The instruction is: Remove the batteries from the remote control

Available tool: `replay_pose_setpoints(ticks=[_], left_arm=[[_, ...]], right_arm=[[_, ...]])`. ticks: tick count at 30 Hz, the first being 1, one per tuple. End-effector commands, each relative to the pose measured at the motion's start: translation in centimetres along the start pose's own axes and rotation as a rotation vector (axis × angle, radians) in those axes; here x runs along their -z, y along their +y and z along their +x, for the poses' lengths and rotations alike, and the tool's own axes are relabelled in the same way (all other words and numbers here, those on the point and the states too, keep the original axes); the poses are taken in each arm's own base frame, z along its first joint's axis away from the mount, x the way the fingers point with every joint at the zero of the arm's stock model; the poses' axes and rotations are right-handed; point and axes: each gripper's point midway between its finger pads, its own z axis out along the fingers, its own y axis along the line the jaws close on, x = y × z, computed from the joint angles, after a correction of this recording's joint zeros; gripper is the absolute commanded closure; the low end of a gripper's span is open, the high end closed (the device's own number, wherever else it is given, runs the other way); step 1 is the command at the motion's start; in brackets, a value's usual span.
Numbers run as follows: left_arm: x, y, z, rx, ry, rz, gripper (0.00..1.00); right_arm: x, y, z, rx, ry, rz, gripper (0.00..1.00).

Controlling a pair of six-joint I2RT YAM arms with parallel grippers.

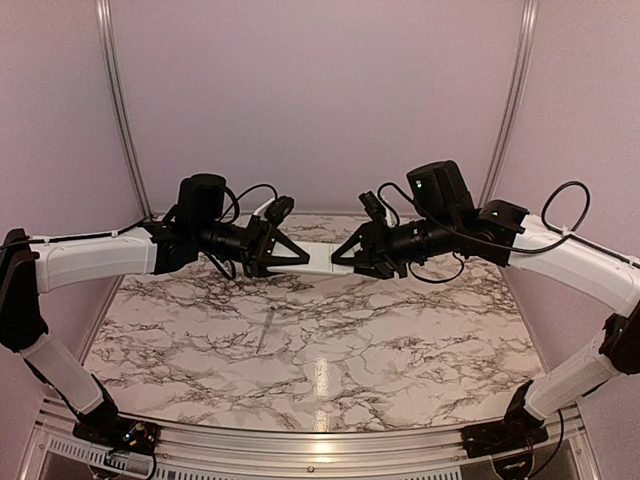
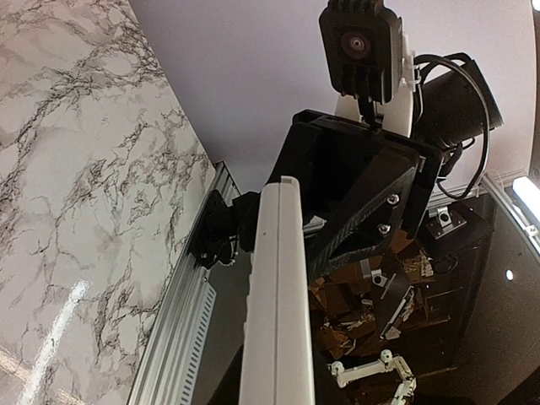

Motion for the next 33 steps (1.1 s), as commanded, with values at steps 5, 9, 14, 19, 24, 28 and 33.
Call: replay_pose_setpoints(ticks=[5, 9, 14, 19, 24, 28, 33], left_arm=[[2.1, 1.8, -1.3, 0.036, -0.072, -0.092, 1.0], [2.0, 2.1, -1.3, 0.041, -0.072, -0.095, 1.0], [2.0, 2.4, -1.1, 0.043, -0.069, -0.104, 1.0], [2.4, 2.9, -1.0, 0.045, -0.067, -0.122, 1.0], [2.8, 3.9, -0.9, 0.054, -0.07, -0.153, 1.0], [2.9, 4.7, -0.9, 0.065, -0.076, -0.185, 1.0], [2.8, 4.9, -0.9, 0.067, -0.075, -0.182, 1.0]], right_arm=[[1.1, 2.5, -0.2, 0.055, -0.016, -0.064, 0.66], [0.5, 2.4, -0.4, 0.052, -0.013, -0.076, 0.7], [0.0, 2.3, -0.6, 0.053, -0.006, -0.075, 0.76], [0.1, 2.0, -0.7, 0.061, 0.0, -0.046, 0.79], [0.3, 1.9, -1.0, 0.056, -0.011, -0.041, 0.83], [0.3, 1.9, -1.1, 0.059, -0.009, -0.032, 0.87], [0.1, 1.6, -1.1, 0.055, -0.008, -0.024, 0.87]])
